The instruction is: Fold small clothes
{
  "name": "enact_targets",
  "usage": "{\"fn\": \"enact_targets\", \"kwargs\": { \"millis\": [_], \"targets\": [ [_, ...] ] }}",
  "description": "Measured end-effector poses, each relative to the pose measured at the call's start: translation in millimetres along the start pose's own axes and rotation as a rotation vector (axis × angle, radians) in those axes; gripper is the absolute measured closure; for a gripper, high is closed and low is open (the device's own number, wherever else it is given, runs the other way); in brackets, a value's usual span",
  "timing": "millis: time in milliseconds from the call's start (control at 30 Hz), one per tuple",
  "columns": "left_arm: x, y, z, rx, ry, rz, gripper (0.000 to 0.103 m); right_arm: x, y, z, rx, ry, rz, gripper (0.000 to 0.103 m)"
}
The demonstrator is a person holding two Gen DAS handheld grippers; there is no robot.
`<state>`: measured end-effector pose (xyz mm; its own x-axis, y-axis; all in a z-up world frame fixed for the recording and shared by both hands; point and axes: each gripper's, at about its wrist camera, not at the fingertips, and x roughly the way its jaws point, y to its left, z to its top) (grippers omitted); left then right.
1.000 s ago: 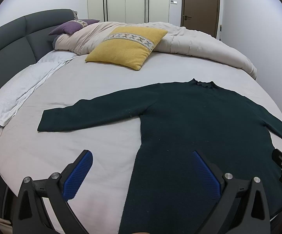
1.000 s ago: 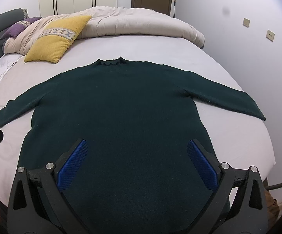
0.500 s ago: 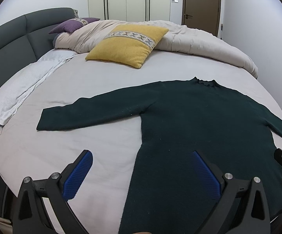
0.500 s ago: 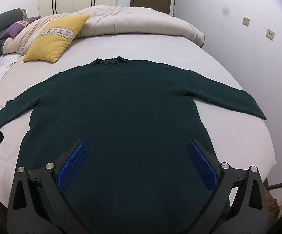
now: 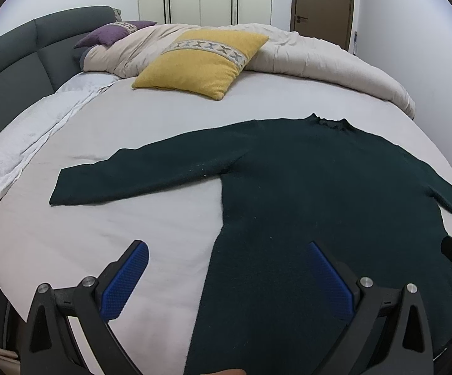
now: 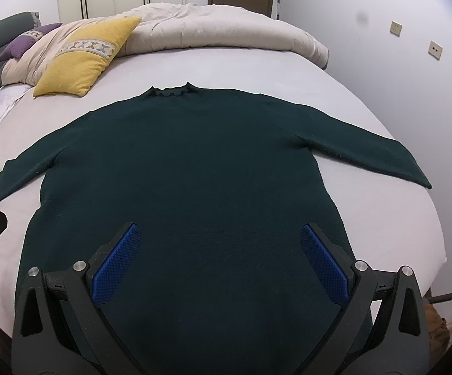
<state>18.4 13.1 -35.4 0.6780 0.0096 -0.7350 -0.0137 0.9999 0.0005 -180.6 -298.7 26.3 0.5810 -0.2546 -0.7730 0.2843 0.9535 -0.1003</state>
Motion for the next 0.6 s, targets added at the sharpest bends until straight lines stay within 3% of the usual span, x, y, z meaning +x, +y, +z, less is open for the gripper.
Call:
{"fn": "enact_targets", "kwargs": {
  "millis": [400,600],
  "targets": [
    [18,-30,12,0.049,0.023,-0.022,0.0,30,-25,7,0.033,0.024,-0.003,0.0],
    [31,-58,21,0.075,0.048,-0.083,0.0,43,-73,21,0.103,-0.019,0.018,0.0]
  ]
}}
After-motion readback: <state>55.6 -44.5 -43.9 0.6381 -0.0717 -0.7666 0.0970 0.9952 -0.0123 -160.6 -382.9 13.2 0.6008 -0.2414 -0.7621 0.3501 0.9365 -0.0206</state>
